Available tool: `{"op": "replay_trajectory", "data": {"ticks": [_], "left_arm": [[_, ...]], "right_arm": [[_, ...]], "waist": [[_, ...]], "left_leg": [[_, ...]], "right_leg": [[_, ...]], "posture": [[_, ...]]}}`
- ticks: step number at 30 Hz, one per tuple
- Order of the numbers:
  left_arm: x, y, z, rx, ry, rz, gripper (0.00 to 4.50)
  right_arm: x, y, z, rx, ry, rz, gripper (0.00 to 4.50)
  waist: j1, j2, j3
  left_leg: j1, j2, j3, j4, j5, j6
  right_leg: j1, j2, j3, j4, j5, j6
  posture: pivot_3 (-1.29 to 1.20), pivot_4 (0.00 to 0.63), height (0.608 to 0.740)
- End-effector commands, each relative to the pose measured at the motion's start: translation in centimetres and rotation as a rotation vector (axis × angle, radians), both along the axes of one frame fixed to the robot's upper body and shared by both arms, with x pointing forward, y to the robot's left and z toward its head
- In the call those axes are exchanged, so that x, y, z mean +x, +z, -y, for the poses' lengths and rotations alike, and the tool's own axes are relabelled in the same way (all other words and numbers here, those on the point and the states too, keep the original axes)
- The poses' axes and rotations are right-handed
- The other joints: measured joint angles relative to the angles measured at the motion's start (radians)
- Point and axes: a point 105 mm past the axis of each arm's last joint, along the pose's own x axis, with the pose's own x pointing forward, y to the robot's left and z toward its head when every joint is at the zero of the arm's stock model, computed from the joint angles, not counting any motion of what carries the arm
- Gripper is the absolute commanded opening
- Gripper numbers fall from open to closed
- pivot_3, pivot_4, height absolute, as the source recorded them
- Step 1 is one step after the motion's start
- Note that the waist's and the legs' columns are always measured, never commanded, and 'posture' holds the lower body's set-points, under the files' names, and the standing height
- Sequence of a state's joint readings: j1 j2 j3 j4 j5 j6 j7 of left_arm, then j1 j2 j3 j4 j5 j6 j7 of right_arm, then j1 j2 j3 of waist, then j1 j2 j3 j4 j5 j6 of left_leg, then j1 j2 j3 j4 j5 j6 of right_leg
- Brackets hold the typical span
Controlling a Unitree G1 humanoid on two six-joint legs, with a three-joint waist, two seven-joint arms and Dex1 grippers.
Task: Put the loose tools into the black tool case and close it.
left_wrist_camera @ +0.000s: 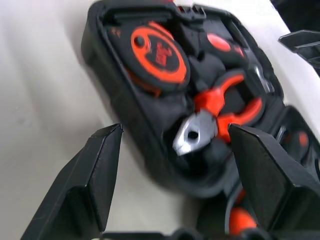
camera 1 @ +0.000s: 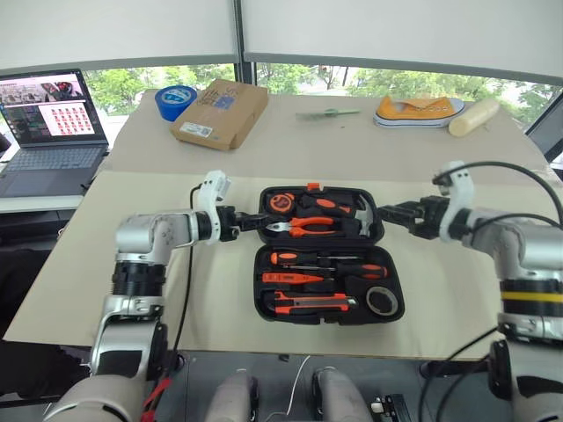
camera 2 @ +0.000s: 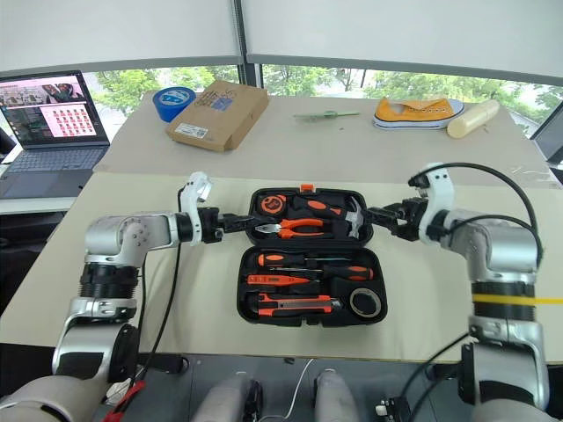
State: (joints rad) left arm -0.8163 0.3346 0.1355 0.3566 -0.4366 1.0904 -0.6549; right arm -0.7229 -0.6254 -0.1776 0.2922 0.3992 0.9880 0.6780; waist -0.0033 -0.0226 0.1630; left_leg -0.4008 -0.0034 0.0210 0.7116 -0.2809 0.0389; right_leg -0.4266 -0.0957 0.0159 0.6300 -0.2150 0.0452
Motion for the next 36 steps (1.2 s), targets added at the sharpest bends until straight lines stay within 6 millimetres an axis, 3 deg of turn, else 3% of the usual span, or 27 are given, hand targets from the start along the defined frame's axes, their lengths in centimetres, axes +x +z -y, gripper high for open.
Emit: {"op": "replay_trajectory", "data": {"ticks": [1,2,3,6,11,13,14,15,23,31,36], "left_arm": [[1.4,1.3,0.1,-0.053,0.067,0.011,3.61],[1.6,1.4,0.3,-0.056,0.071,0.012,3.61],[1.7,1.4,0.4,-0.050,0.073,0.015,3.61],[1.5,0.9,1.0,-0.004,0.043,0.022,2.89],[0.3,-0.1,1.9,0.042,-0.039,0.014,1.02],[0.0,-0.3,2.1,0.052,-0.054,0.011,0.62],[0.0,-0.4,2.1,0.058,-0.057,0.012,0.13],[-0.1,-0.4,2.1,0.065,-0.059,0.013,0.02],[-0.4,0.6,2.8,0.061,-0.122,0.083,0.02],[1.8,5.9,3.5,0.039,-0.087,0.371,0.02],[1.8,8.2,3.9,0.064,-0.122,0.539,0.02]], "right_arm": [[0.9,0.0,0.3,0.014,-0.050,-0.009,3.59],[1.1,-0.3,0.3,0.005,-0.051,-0.015,3.59],[1.1,-0.6,0.3,-0.007,-0.051,-0.020,3.09],[1.0,-1.1,0.3,-0.033,-0.038,-0.029,2.18],[0.9,-1.3,0.2,-0.038,-0.030,-0.022,0.44],[0.8,-1.4,0.1,-0.041,-0.023,-0.018,0.01],[0.7,-1.3,0.0,-0.042,-0.017,-0.014,0.00],[0.7,-1.3,-0.1,-0.042,-0.011,-0.010,0.00],[0.8,0.0,-1.0,-0.071,0.025,0.078,0.00],[3.1,4.7,-1.7,-0.044,-0.023,0.280,0.00],[3.5,7.0,-1.8,-0.021,-0.035,0.380,0.00]], "waist": [[0.000,0.000,0.000],[0.001,0.000,0.000],[0.001,0.000,0.000],[-0.004,0.000,0.000],[-0.008,0.000,0.000],[-0.005,0.000,0.000],[-0.005,0.000,0.000],[-0.004,0.000,0.000],[-0.006,0.000,0.000],[-0.007,0.000,0.000],[-0.009,0.000,0.000]], "left_leg": [[0.000,0.000,0.000,0.000,0.000,0.000],[-0.001,0.000,0.000,0.000,0.000,0.000],[-0.001,0.000,0.000,0.000,0.000,0.000],[-0.003,-0.001,0.000,0.000,0.001,-0.001],[-0.003,0.000,0.000,0.000,0.001,-0.002],[-0.003,0.000,0.000,0.000,0.001,-0.002],[-0.003,-0.001,0.000,0.000,0.001,-0.001],[-0.002,-0.001,0.000,0.000,0.000,-0.001],[-0.002,-0.001,0.000,0.000,0.000,0.000],[-0.005,-0.002,0.001,0.000,0.000,-0.001],[-0.014,-0.002,0.002,-0.001,0.004,-0.007]], "right_leg": [[0.000,0.000,0.000,0.000,0.000,0.000],[-0.001,0.000,0.000,0.000,0.000,0.000],[-0.001,-0.001,0.000,0.000,0.000,0.000],[-0.002,-0.001,0.000,-0.001,0.000,0.001],[-0.002,-0.001,0.000,0.000,0.000,0.001],[-0.002,-0.001,0.000,0.000,0.000,0.001],[-0.001,-0.002,0.000,0.000,0.001,0.001],[-0.001,-0.002,0.000,0.000,0.001,0.001],[-0.001,-0.002,0.000,-0.001,0.001,0.001],[-0.004,-0.003,0.000,-0.001,0.001,0.002],[-0.015,-0.002,0.001,0.002,0.002,0.001]], "posture": [[0.00,0.150,0.735],[0.00,0.150,0.735],[0.00,0.150,0.735],[0.00,0.150,0.735],[0.00,0.150,0.735],[0.00,0.150,0.735],[0.00,0.150,0.735],[0.00,0.150,0.735],[0.00,0.150,0.735],[0.00,0.150,0.735],[0.00,0.150,0.735]]}}
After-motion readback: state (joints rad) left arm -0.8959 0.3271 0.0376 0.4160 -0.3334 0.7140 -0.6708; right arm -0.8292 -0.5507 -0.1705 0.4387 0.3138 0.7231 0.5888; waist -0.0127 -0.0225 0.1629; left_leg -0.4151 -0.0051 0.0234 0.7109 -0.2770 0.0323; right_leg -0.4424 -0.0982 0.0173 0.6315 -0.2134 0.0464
